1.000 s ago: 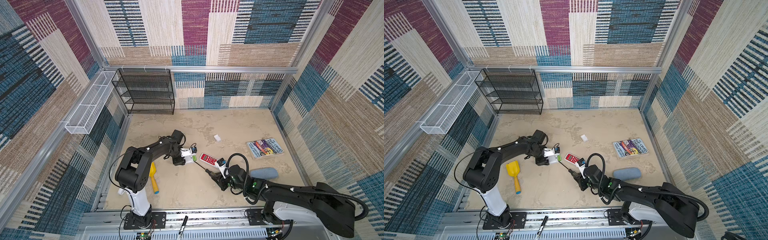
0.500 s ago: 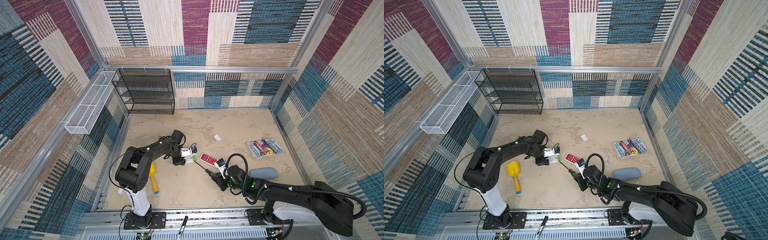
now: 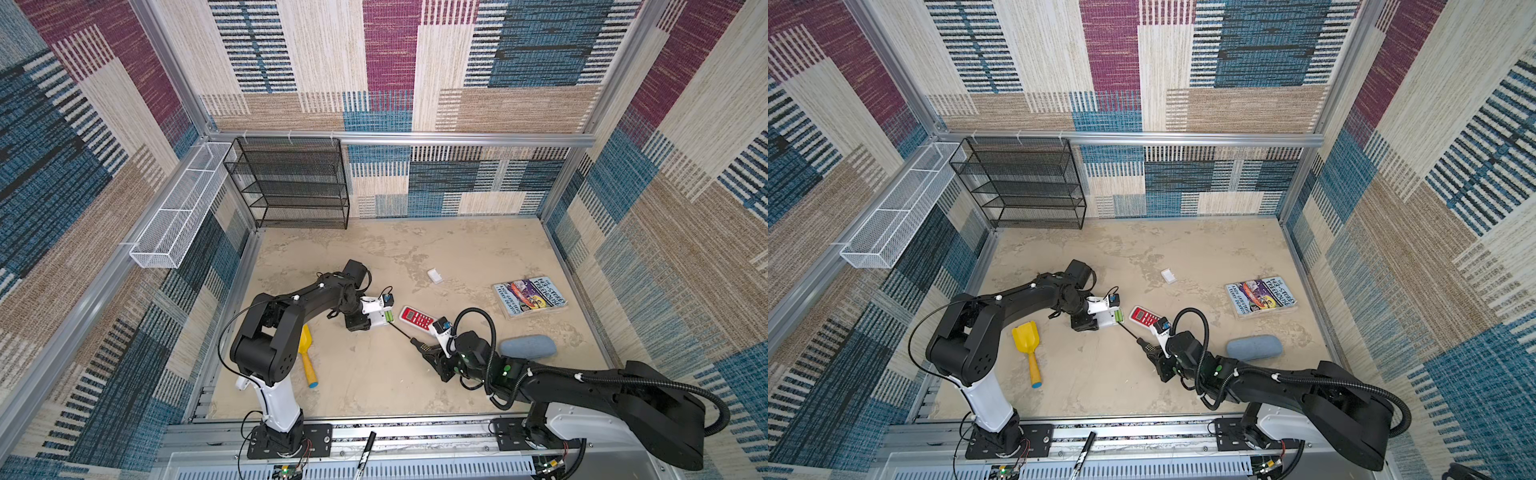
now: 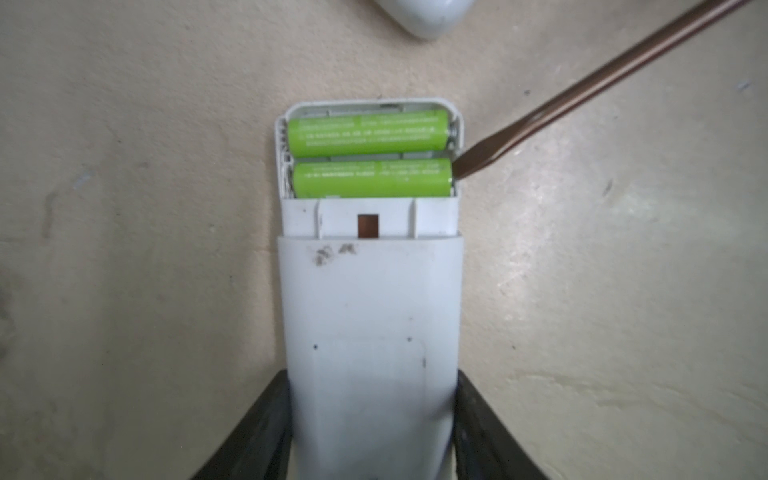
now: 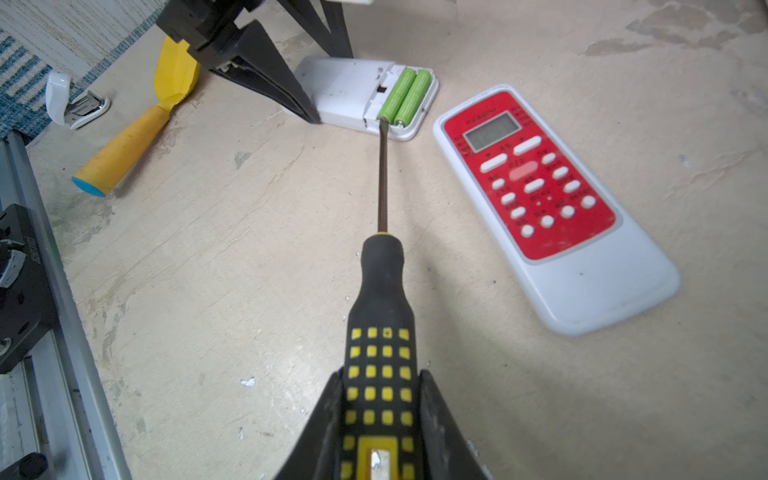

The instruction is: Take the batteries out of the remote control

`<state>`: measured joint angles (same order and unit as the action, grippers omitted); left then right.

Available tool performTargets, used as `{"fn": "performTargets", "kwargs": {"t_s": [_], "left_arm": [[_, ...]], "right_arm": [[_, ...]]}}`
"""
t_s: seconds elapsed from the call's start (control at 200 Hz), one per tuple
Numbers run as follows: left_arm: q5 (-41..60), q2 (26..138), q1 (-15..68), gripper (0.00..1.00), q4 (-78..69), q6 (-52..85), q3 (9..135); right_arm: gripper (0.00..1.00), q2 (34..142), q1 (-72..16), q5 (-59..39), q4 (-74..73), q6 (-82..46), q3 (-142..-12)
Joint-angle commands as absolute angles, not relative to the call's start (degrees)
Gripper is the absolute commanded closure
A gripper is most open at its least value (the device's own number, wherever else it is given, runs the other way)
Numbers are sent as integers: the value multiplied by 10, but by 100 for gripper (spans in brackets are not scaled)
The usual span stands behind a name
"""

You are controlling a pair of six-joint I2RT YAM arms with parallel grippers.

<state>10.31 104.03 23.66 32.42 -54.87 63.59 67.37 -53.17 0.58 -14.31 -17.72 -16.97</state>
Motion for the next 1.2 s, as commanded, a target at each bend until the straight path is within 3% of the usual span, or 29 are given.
{"fn": "performTargets", "kwargs": {"t_s": [0.0,0.32,1.197], "left_arm": [[45,1051,236,50,374,-568,628],[46,1052,236,50,374,-569,629],[54,1055,236,50,384,-568,634]], "right_arm": [[100,671,-530,51,-231,-177,-170],[100,669,-531,61,-263,-178,-163],[100,818,-530,34,-335,-188,-156]]}}
